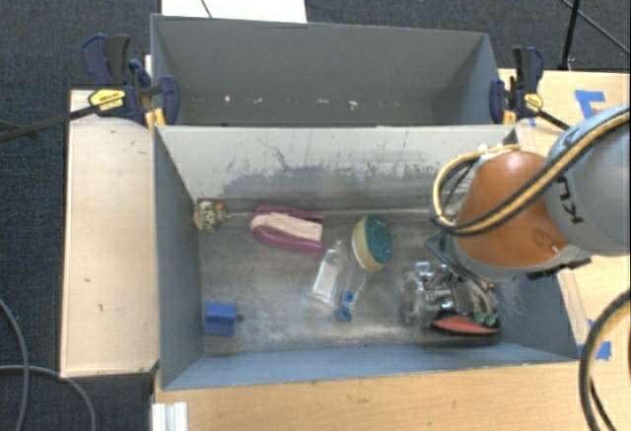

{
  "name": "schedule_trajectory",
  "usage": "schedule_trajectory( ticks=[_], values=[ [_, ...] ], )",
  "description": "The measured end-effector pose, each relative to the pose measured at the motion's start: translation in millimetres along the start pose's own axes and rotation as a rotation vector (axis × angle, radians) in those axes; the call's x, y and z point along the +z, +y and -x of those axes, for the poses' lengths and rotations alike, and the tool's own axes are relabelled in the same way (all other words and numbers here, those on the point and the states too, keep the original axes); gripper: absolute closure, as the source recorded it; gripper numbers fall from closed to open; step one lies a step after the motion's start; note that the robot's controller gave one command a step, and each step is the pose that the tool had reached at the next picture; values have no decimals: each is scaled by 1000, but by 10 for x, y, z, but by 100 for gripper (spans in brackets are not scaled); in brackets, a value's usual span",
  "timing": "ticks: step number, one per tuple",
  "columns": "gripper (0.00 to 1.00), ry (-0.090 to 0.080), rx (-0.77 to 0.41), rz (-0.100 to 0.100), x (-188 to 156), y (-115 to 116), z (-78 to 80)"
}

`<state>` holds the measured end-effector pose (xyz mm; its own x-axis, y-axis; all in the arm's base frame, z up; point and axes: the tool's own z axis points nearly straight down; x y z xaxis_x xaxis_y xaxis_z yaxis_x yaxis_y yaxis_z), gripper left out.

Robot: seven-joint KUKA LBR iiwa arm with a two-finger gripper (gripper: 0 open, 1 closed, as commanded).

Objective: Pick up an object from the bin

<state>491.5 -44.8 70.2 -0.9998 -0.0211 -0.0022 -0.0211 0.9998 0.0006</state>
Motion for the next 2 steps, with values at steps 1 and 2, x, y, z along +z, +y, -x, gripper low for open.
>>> schedule_trajectory(
  ticks=[1,2],
  values=[
    [0,0,-2,0,0,2,1],
    [100,0,-4,0,0,-1,0]
  ],
)
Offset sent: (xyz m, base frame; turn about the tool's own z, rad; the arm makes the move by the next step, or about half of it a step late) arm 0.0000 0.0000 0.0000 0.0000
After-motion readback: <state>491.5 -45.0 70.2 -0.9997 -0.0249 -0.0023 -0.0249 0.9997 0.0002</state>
